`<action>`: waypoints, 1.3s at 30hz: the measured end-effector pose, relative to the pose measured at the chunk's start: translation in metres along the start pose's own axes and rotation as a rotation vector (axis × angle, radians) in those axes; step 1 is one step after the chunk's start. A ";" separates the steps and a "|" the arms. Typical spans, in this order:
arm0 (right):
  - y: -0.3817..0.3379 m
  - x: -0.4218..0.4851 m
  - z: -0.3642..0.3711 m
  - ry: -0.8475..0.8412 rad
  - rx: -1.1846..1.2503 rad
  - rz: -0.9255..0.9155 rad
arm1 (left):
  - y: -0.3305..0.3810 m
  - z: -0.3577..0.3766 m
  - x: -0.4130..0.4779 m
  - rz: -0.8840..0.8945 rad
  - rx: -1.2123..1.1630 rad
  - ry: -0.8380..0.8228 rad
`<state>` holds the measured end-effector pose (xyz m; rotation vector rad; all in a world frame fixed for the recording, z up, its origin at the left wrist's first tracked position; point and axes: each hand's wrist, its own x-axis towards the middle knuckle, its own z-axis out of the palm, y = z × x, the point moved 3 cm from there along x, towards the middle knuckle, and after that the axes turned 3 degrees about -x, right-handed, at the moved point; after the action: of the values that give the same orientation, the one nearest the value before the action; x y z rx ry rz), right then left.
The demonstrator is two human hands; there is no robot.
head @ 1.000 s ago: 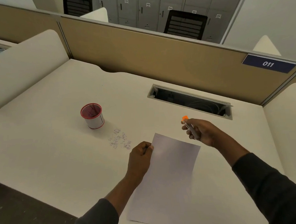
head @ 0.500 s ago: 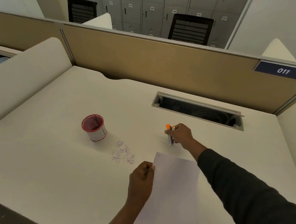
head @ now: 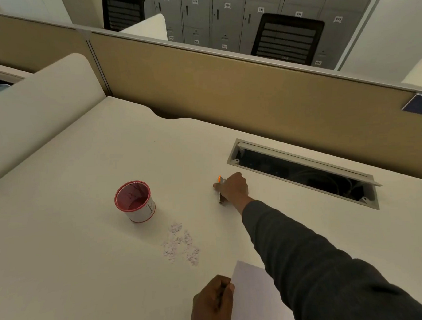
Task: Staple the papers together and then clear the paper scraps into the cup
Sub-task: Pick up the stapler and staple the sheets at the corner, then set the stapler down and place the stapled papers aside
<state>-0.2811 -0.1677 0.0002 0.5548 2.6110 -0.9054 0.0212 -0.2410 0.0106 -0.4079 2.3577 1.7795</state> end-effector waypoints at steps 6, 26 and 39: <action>-0.025 0.021 0.004 0.009 0.040 0.012 | -0.004 0.001 0.008 -0.051 -0.016 0.011; 0.137 -0.178 -0.167 0.000 0.347 -0.327 | 0.043 -0.005 0.010 0.036 -0.095 0.015; 0.198 -0.313 -0.161 0.055 0.704 -0.321 | 0.151 0.025 -0.048 0.497 0.006 0.089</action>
<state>0.0552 0.0002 0.1486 0.3135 2.4142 -1.9604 0.0188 -0.1724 0.1557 0.1211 2.7002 1.9765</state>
